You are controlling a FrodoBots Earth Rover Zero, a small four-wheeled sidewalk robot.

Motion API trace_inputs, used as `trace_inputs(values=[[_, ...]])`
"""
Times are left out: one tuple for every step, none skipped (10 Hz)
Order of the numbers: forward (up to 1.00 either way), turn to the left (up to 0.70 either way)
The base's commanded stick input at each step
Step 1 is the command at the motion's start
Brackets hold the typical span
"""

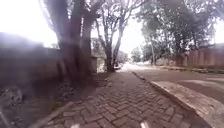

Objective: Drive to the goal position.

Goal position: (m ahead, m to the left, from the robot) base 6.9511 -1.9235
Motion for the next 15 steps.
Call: trace_inputs(values=[[0.70,0.11],[0.70,0.14],[0.70,0.16],[0.70,0.13],[0.70,0.09],[0.70,-0.21],[0.70,0.00],[0.70,0.14],[0.70,0.07],[0.70,0.00],[0.70,0.00],[0.70,0.00],[0.70,0.03],[0.70,0.06],[0.70,-0.27]])
